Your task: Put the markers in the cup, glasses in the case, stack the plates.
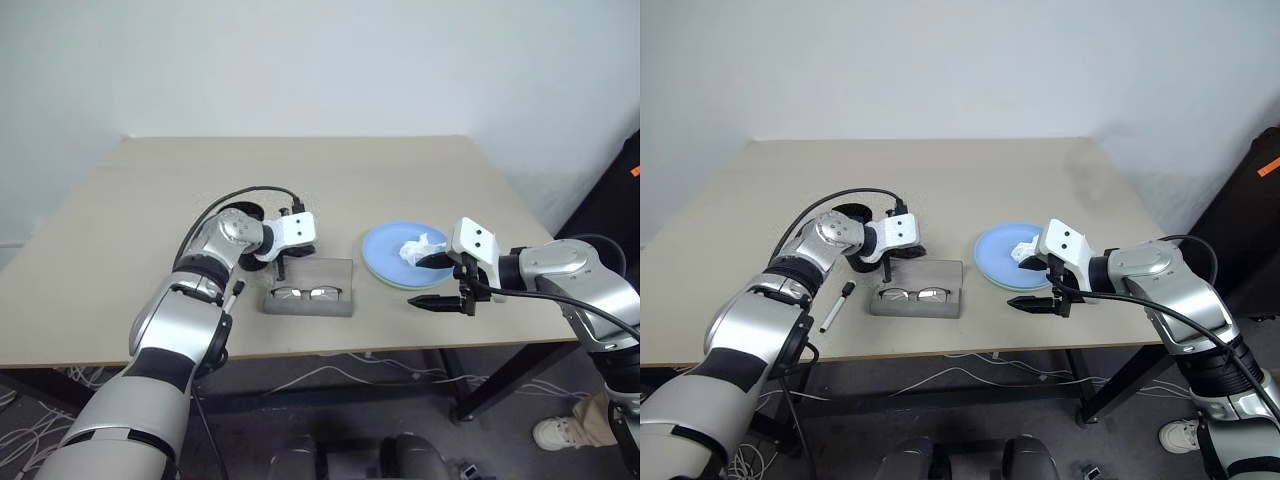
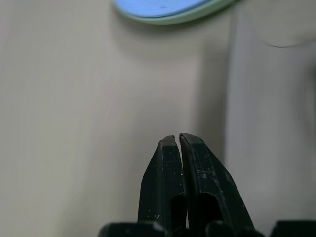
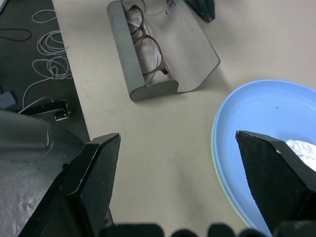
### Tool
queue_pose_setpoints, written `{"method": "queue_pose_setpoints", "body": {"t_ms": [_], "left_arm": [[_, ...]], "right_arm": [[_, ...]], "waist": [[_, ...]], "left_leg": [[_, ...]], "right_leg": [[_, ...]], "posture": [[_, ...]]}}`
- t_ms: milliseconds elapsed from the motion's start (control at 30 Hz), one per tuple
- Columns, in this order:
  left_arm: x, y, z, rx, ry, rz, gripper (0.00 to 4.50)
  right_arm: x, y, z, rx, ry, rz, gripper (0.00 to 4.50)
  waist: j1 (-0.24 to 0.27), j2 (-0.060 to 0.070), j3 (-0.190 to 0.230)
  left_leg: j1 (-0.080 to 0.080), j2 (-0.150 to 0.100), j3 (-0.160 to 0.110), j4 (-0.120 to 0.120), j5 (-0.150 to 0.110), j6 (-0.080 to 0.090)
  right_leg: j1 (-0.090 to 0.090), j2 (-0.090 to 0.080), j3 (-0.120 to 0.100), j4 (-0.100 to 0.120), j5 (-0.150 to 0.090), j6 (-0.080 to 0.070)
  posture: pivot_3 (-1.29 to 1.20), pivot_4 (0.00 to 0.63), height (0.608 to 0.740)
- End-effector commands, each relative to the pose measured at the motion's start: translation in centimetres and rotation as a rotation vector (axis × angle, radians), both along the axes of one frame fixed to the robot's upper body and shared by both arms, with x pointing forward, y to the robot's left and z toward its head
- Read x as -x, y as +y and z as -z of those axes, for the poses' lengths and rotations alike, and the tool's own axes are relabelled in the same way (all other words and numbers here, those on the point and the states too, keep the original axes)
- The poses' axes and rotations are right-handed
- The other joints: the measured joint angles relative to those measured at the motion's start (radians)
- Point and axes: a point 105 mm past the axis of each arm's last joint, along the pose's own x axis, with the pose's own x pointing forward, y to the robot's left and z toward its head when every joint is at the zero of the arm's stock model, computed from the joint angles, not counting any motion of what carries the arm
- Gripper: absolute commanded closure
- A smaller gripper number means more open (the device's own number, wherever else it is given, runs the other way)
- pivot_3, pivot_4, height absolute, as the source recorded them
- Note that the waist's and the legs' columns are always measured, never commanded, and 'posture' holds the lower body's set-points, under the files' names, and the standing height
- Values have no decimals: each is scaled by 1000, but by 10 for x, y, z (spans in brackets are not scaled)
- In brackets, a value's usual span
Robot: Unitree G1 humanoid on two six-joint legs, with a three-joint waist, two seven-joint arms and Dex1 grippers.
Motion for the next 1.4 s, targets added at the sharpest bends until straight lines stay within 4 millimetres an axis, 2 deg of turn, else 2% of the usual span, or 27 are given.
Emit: {"method": "queue_pose_setpoints", "body": {"t_ms": [33,433,600,700,867,967,1033,1100,1167,1300,1400], "left_arm": [[12,-5,4,-37,40,116,4462],[44,-2,14,-55,169,323,4462],[52,-1,20,-34,183,348,4462],[44,-2,6,21,134,304,4462],[20,-11,-37,203,59,163,4462],[30,-21,-64,351,159,176,4462],[39,-20,-73,351,180,147,4462],[57,-19,-80,356,228,121,4462],[74,-20,-84,386,264,110,4462],[85,-16,-83,468,245,-45,4462],[83,0,-75,492,244,-248,3945]], "right_arm": [[-2,0,-12,-8,-49,-7,440],[-3,2,-13,-9,-50,-17,440],[-5,4,-13,-11,-52,-20,440],[-5,4,-13,-12,-53,-22,440],[-5,5,-13,-12,-54,-26,440],[-5,4,-13,-10,-52,-29,440],[-4,4,-13,-8,-51,-31,440],[-4,4,-13,-6,-51,-33,440],[-3,4,-13,-6,-49,-36,440],[-3,6,-11,-8,-43,-46,440],[-3,7,-10,-7,-38,-59,440]], "waist": [[0,0,0],[-1,0,0],[-1,0,0],[0,0,0],[0,0,0],[-1,0,0],[-2,0,0],[-6,1,0],[-10,1,0],[-5,1,0],[-3,1,0]], "left_leg": [[0,0,0,0,0,0],[0,1,0,0,0,0],[0,1,0,0,0,0],[0,1,0,0,0,0],[0,1,0,0,0,0],[0,0,0,0,0,0],[0,0,0,0,0,0],[0,0,0,0,0,1],[0,0,1,-1,0,0],[1,0,0,-1,1,-2],[3,1,-1,-1,3,-3]], "right_leg": [[0,0,0,0,0,0],[0,0,0,0,0,0],[0,0,0,0,0,0],[0,0,0,0,0,0],[0,0,0,1,0,0],[0,0,0,1,0,0],[0,0,0,0,0,0],[0,0,1,0,0,0],[-1,1,2,1,0,0],[0,2,2,2,0,0],[2,1,2,3,0,0]], "posture": [[0,0,737],[0,0,737],[0,0,737],[0,0,737],[0,0,737],[0,0,737],[0,0,737],[0,0,737],[0,0,737],[0,0,737],[0,0,737]]}}
